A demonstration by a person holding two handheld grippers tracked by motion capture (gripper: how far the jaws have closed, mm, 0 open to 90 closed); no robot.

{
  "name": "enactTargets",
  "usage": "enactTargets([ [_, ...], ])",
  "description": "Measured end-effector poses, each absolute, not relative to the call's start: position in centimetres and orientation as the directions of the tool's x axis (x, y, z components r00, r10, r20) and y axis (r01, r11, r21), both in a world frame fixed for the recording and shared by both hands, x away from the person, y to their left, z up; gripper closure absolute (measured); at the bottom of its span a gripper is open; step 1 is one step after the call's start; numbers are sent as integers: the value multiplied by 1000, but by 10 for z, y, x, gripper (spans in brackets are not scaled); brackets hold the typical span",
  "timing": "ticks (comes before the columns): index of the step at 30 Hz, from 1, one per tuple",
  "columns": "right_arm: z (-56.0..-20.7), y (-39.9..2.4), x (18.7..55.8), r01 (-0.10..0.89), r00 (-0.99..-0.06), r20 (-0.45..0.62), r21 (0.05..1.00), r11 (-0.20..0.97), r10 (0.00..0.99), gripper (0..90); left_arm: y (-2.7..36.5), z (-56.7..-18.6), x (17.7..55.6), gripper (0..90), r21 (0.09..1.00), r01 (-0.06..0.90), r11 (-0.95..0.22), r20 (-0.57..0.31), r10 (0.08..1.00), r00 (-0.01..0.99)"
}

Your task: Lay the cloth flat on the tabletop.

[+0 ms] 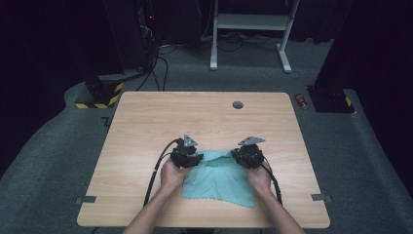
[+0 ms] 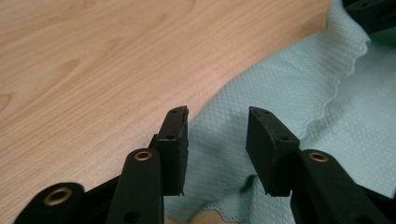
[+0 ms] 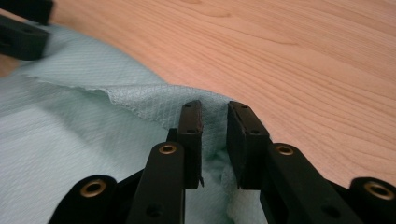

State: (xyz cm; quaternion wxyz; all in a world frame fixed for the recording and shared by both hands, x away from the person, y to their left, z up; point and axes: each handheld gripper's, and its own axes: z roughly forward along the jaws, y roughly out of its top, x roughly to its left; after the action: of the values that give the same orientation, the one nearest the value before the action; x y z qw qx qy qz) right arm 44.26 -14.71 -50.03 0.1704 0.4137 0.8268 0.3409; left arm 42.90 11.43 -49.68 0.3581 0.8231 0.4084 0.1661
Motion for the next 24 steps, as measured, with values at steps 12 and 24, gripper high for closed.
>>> enactTargets([
  [12,-503,-158,458,604,-550,41,710,363,834,720,118,-488,405,501,752,484,-447,4,737,676],
  [24,-501,-171,429,549,-591,-23,721,422,806,741,100,-504,406,534,714,488,-502,72,746,662],
])
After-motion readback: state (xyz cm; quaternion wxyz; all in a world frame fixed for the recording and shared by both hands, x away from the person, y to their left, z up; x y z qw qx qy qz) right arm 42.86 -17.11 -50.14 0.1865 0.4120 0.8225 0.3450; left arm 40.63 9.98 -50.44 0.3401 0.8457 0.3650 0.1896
